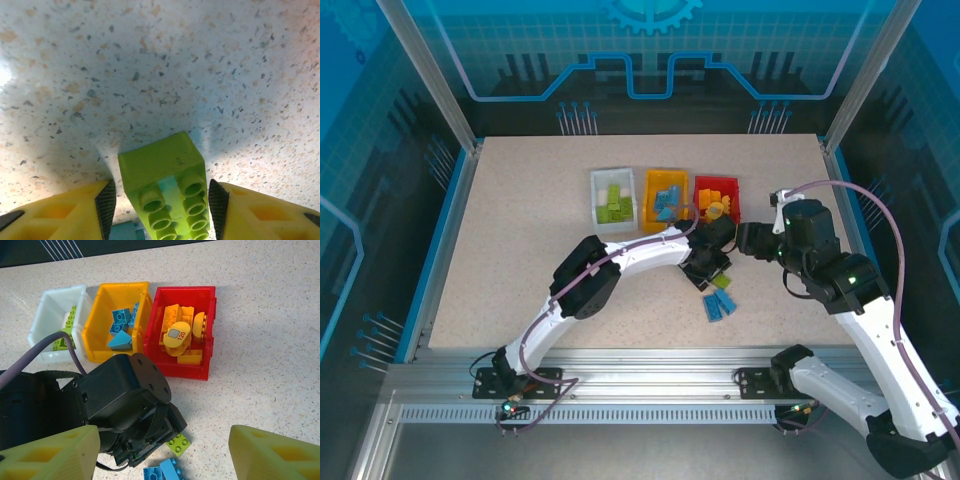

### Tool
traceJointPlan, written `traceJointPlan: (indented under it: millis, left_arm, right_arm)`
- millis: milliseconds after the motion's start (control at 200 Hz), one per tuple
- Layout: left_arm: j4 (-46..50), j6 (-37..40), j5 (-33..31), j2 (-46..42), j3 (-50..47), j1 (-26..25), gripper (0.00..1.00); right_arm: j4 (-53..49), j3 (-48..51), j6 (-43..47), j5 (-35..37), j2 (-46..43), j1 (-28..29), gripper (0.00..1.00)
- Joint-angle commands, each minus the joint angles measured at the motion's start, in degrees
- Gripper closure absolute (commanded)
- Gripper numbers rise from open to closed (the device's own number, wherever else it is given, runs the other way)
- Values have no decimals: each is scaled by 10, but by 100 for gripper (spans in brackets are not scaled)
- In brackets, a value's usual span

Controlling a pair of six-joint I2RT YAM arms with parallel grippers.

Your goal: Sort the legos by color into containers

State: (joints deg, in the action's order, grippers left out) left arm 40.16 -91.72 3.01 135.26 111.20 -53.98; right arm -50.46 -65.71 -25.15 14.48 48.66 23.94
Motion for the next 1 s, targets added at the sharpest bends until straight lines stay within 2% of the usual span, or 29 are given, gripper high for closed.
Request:
traceJointPlan:
  millis: [0, 145, 320, 380, 490, 590, 750, 895, 995]
  left_arm:
    - [7, -15, 17, 24, 11, 4, 51]
    - [-18, -13, 14, 12, -9, 7, 64]
    - [-39, 37, -69, -81, -81, 13, 67]
    - [-45, 63, -98, -129, -114, 20, 68]
    - [-40, 118, -144, -225, -188, 41, 68]
    - [-33, 180, -164, -303, -248, 82, 68]
    - [-6, 324, -186, -369, -277, 184, 68]
    - [13, 439, -178, -331, -223, 277, 67]
    - [12, 499, -165, -272, -164, 312, 67]
  right_arm:
    - [-8, 7, -8, -9, -8, -7, 30]
    - [-5, 12, -7, -11, -8, -8, 30]
    - [5, 19, 5, -35, -10, -8, 30]
    - [21, 25, 18, -72, -15, -8, 30]
    - [79, 49, 44, -206, -26, -6, 30]
    - [114, 68, 42, -258, -23, 2, 30]
    - [144, 75, 29, -260, 1, 29, 30]
    - [160, 74, 25, -237, 24, 56, 30]
    - [167, 75, 18, -214, 36, 72, 30]
